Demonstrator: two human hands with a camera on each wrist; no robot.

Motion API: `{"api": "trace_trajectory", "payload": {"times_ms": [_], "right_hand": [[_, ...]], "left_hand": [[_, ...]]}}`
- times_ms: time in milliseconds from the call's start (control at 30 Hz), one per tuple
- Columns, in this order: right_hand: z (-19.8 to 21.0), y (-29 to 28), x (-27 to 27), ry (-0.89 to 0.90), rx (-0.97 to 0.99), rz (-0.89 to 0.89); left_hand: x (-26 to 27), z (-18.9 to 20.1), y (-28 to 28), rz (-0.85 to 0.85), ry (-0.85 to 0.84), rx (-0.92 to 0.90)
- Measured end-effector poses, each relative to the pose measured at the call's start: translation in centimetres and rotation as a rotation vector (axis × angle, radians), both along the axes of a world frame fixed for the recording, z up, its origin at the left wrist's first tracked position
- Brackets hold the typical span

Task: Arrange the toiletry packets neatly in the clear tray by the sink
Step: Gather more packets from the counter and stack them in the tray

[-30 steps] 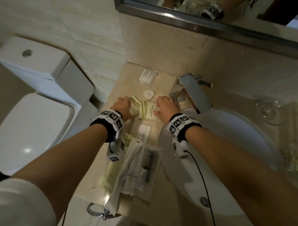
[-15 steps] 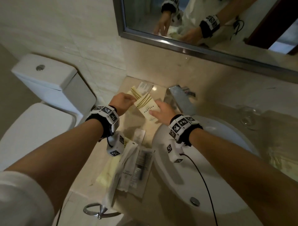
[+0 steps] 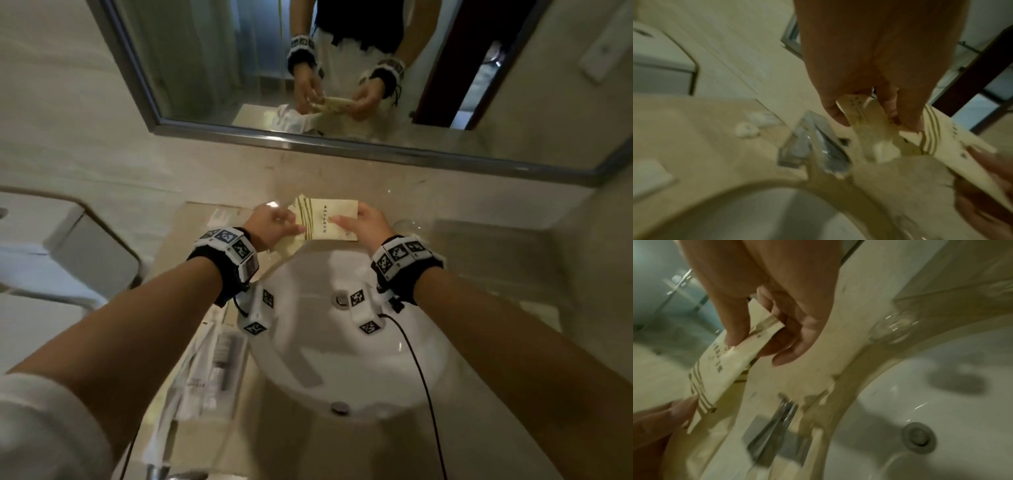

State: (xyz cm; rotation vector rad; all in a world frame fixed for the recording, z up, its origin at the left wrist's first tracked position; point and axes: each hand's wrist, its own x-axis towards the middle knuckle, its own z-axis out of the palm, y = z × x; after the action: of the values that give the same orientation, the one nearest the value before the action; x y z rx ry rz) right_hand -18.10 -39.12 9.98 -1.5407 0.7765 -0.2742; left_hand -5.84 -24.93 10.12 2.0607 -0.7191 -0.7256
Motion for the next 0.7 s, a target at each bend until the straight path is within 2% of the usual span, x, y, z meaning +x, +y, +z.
{"api": "trace_trajectory", "payload": {"times_ms": [133,233,333,467,600,700], "right_hand": [[0.2,-2.8,-5.4,-0.008,0.141,-0.036],[0.2,-5.4,-10.1,0.010,0.099,-0.136],[-0.6,-8.7,-14.8,0.052,0.019,-0.334],[-2.8,-12.8,-20.7,0.229,-0.076,-0.491],[-5.1,-14.8,-25.9,0.521,-0.006,-0.467],[-7.2,-15.5,-28.2,0.634,0.003,-0.442]], "left_hand": [[-3.9,0.2,-4.7,-0.026,0.031,-0.029],[-7.3,-0.1,-8.0,-0.107,0.037,-0.020],[-10.9,-0.5,-10.7,-0.188,-0.014,-0.060],[-13.3,-1.7,-13.2,-0.206,-0.029,-0.094],[-15.1,-3.1,-14.8,-0.226,0.003,-0.075],[-16.2,-4.2,-15.7,-0.227,0.036,-0.077]]}}
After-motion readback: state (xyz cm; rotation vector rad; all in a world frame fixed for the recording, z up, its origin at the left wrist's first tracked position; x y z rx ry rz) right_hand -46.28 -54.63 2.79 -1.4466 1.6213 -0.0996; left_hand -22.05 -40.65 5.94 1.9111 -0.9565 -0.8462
